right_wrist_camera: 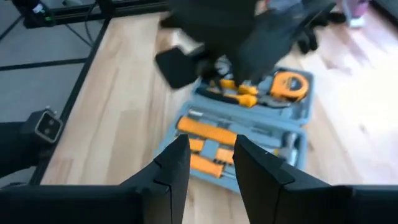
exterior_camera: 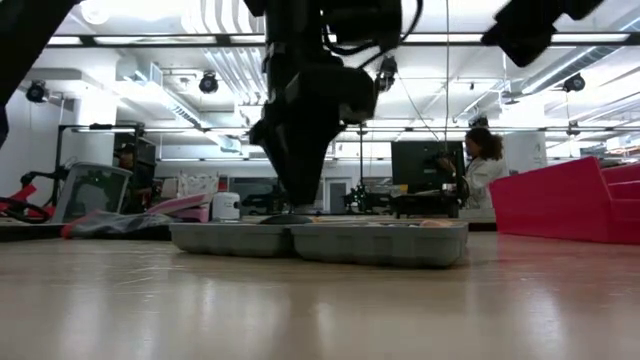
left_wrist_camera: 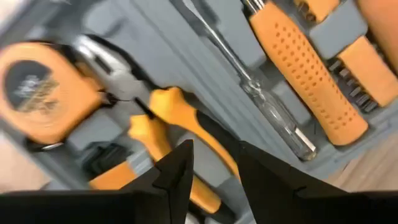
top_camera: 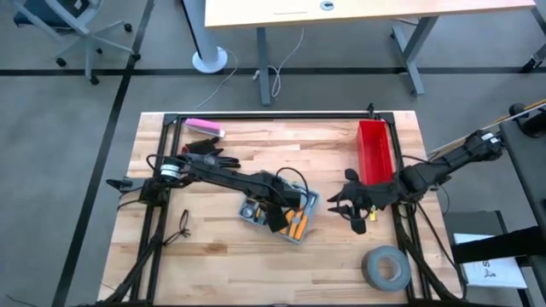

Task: Prefit tool cases
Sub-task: Close the pre-fit tool case

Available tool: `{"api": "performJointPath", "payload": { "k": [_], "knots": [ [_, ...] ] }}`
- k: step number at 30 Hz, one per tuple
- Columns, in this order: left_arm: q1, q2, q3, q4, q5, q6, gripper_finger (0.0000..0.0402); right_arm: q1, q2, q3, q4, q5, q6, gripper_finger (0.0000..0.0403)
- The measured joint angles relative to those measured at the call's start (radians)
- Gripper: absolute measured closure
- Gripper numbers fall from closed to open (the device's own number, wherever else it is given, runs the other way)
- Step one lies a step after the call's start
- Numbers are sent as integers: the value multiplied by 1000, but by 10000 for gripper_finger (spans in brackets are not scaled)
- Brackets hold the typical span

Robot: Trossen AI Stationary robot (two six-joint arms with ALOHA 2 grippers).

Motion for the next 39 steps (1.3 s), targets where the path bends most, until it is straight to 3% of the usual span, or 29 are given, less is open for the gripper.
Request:
{"api": "performJointPath", "payload": {
  "k": [12,23,29,35,39],
  "knots": [
    [70,-39,-31,-117,-2,-74,268,111,22,-259,281,0,166,300],
    [144,-110,-170,-97,47,-126,232,181,127,-273,341,26,235,298],
    [156,-264,-348,70,53,-207,220,219,221,-273,441,26,235,289],
    [190,-415,-579,290,97,-351,221,219,289,-238,452,26,229,296],
    [204,-473,-664,360,103,-402,217,219,313,-210,451,26,202,301]
  ]
}}
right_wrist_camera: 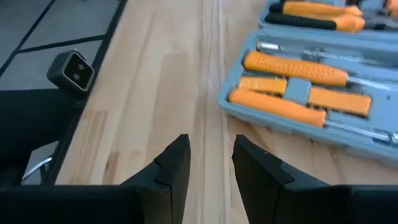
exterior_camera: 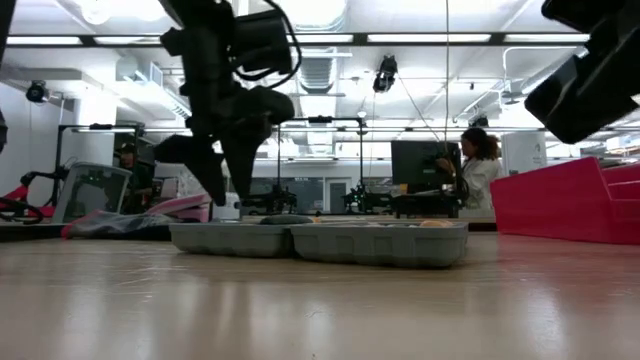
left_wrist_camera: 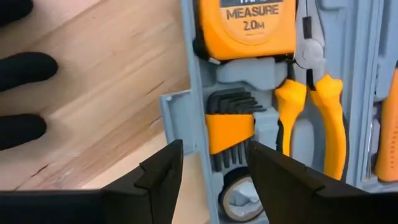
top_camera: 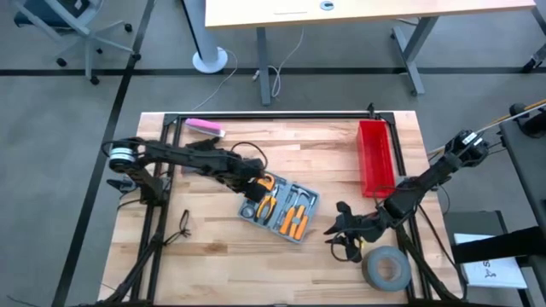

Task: Prefit tool cases
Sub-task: Close the pre-fit tool case

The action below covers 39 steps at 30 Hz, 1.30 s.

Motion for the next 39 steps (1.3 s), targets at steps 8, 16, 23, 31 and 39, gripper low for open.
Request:
{"api": "performJointPath", "payload": {
  "k": [8,16,23,31,39],
  "knots": [
    [17,-8,-55,40,-7,-4,201,0,8,35,2,0,-34,292],
    [45,-7,-111,138,27,-13,189,2,9,36,0,0,-35,295],
    [54,0,-123,178,51,-18,195,6,9,36,0,0,-36,306],
    [55,0,-126,188,56,-17,210,6,9,35,0,0,-43,300],
    [55,0,-143,259,61,-19,223,6,9,35,0,0,-48,293]
  ]
}}
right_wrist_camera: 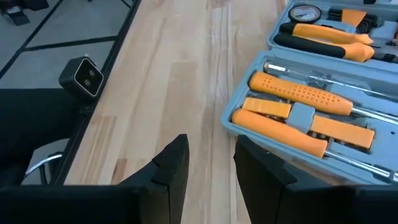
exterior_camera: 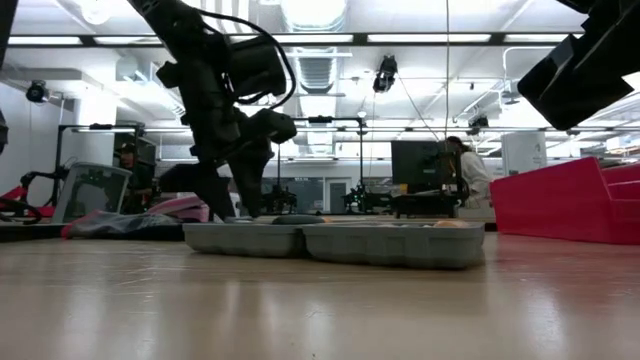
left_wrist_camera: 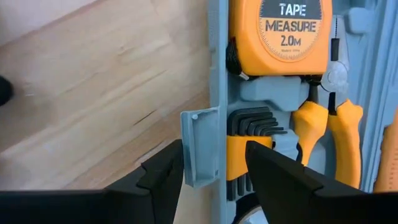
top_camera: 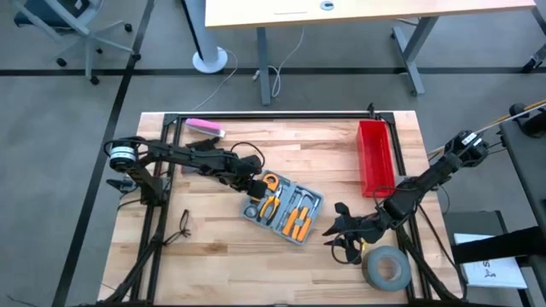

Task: Prefit tool cases
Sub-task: Close the pre-fit tool case

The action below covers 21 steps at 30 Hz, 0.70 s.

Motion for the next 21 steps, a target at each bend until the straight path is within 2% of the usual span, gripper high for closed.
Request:
{"api": "performJointPath", "payload": {
  "k": [5,10,21],
  "knots": [
    [0,0,-38,83,33,-27,222,0,8,0,-31,0,27,299],
    [-4,0,-45,93,48,-29,223,2,46,-1,-78,0,50,304],
    [-9,0,-45,127,46,-24,248,2,66,-1,-101,0,84,288]
  ]
}}
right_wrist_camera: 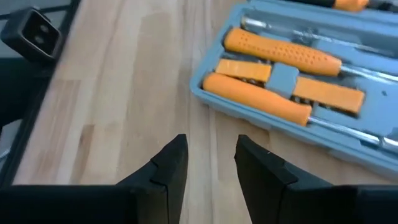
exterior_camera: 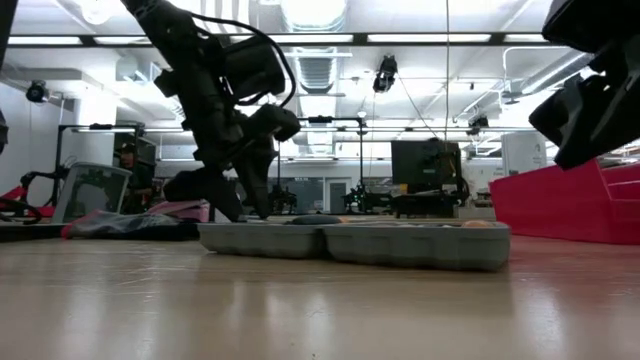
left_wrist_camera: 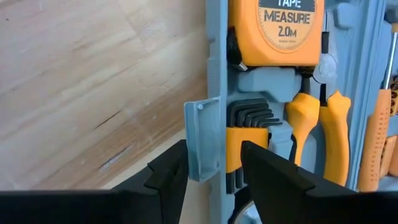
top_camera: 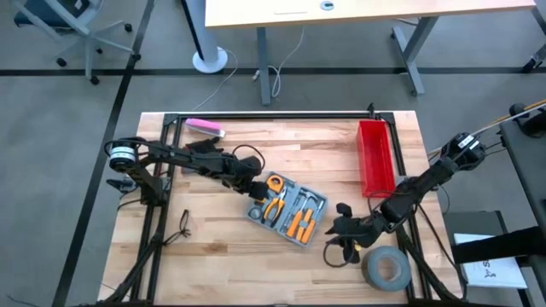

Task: Prefit tool cases
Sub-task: Close the pre-fit tool case

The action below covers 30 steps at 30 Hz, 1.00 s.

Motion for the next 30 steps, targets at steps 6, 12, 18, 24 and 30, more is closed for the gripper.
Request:
{"api": "performJointPath", "payload": {
  "k": [6,12,18,24,30],
  "knots": [
    [-6,0,0,2,0,8,249,-8,23,0,-68,79,19,296],
    [-14,0,0,12,0,8,251,-58,63,-1,-92,79,46,305],
    [-20,0,0,12,0,10,250,-103,113,-5,-91,79,41,309],
    [-23,0,0,19,2,16,257,-111,150,-12,-77,80,37,303],
    [-24,0,0,48,2,18,256,-113,208,-16,-15,78,22,307]
  ]
}}
